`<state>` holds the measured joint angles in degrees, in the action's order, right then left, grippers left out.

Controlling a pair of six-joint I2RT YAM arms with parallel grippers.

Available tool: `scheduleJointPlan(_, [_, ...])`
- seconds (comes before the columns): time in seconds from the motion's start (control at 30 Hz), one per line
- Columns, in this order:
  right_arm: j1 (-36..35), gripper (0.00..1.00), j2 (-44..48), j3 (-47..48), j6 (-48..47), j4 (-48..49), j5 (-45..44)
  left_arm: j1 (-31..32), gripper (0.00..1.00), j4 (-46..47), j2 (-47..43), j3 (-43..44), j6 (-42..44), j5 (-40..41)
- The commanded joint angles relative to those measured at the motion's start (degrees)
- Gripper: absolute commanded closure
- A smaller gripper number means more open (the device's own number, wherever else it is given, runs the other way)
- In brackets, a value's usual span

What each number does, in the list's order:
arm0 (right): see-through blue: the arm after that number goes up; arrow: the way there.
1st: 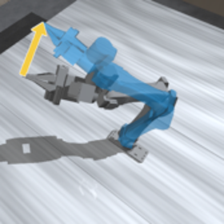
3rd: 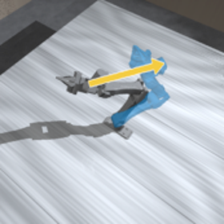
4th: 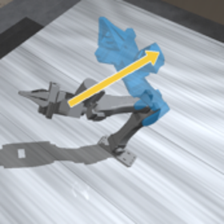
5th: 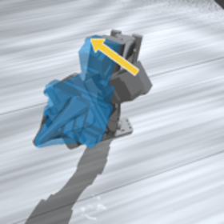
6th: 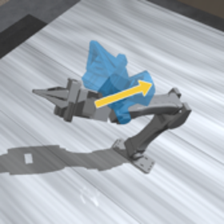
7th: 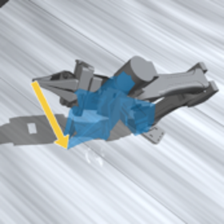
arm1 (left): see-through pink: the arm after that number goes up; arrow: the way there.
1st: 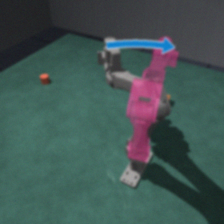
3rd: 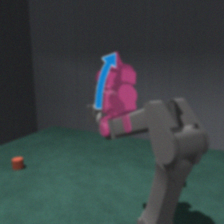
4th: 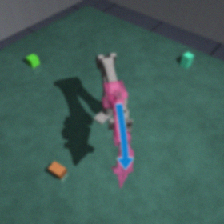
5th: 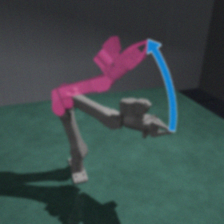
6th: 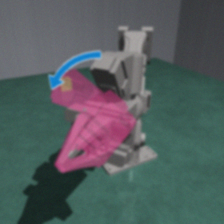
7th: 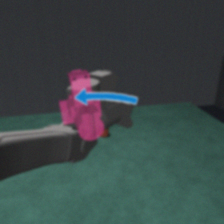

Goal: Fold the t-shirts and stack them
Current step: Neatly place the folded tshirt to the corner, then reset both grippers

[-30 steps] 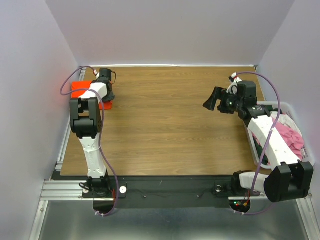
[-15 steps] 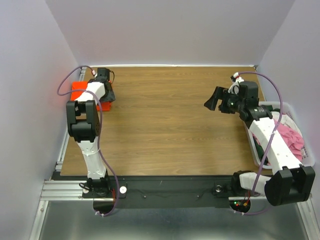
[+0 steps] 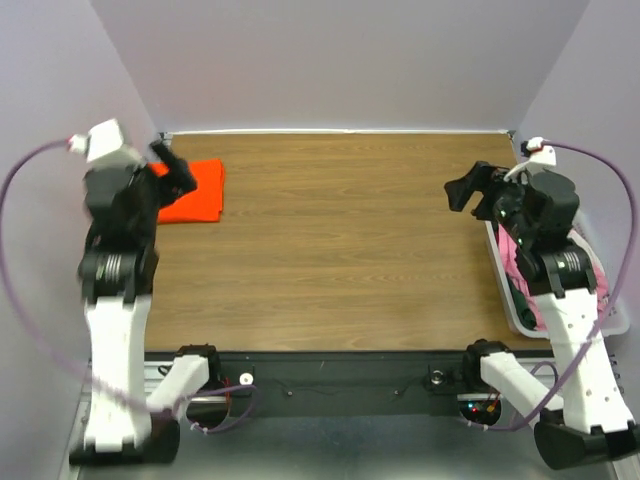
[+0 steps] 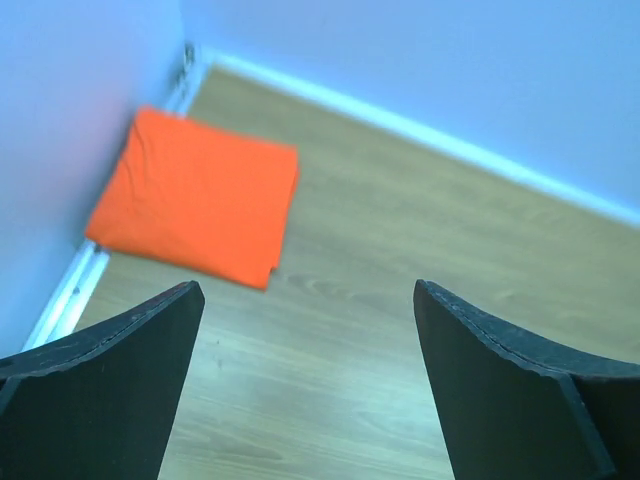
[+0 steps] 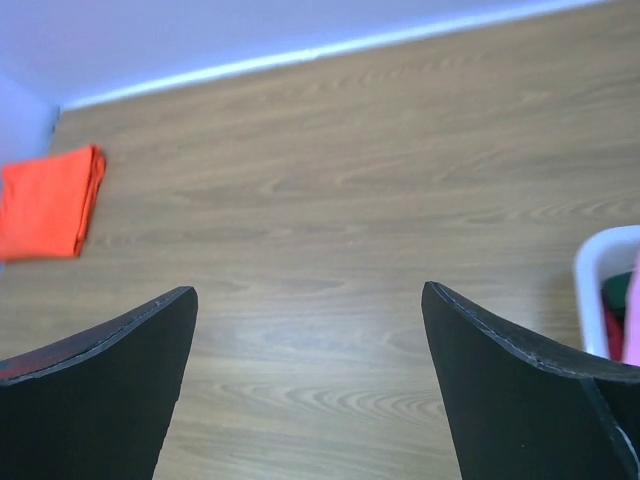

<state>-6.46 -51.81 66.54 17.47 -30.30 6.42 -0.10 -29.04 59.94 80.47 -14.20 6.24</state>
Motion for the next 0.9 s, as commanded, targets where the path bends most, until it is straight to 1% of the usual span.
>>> scheduleJointPlan(0.0, [-0.9,0.00,4.3,2.5,-1.2,-2.4,-10.1,1.5,0.01,-3.4,-13.1,-5.8,-4.2,3.3])
scheduleJointPlan(0.03, [-1.1,0.00,6.4,2.5,-1.3,-2.5,-10.6,2.1,0.01,-4.4,-17.3,-6.1,-4.4,5.4])
scheduleJointPlan(0.07, [-1.6,0.00,7.2,2.2,-1.3,-2.7,-11.3,2.2,0.01,-5.0,-19.7,-7.9,-4.6,8.1])
scheduleJointPlan(0.1, [-2.1,0.00,8.2,1.9,-1.1,-2.7,-12.8,2.2,0.01,-5.3,-22.3,-8.8,-4.9,9.1])
scheduleJointPlan(0.13, [-2.2,0.00,9.1,1.7,-1.0,-2.7,-13.1,2.2,0.01,-5.3,-27.7,-9.7,-4.6,9.3])
scheduleJointPlan(0.2, [-2.5,0.00,12.3,0.6,-1.6,-2.6,-14.5,2.6,0.01,-3.8,-32.8,-11.9,-2.9,8.2])
scheduleJointPlan(0.23, [-2.5,0.00,13.4,0.3,-1.7,-2.6,-15.7,2.6,0.01,-3.7,-36.9,-12.5,-2.8,8.1])
scheduleJointPlan(0.33, [-2.4,0.00,18.2,-0.5,-3.2,-2.6,-19.0,2.7,0.01,-3.7,-42.4,-14.9,-1.7,8.8])
scheduleJointPlan(0.43, [-2.5,0.00,22.2,-1.3,-6.4,-2.5,-18.8,2.7,0.01,-3.4,-44.9,-15.7,-0.6,8.4])
scheduleJointPlan(0.63, [-2.4,0.00,27.4,-3.3,-7.9,-2.6,-19.2,2.7,0.01,0.3,-48.3,-19.1,-1.6,9.3])
scheduleJointPlan(0.87, [-2.5,0.00,29.0,-4.4,-8.5,-2.6,-21.0,2.7,0.01,4.1,-52.5,-23.2,-2.6,9.9])
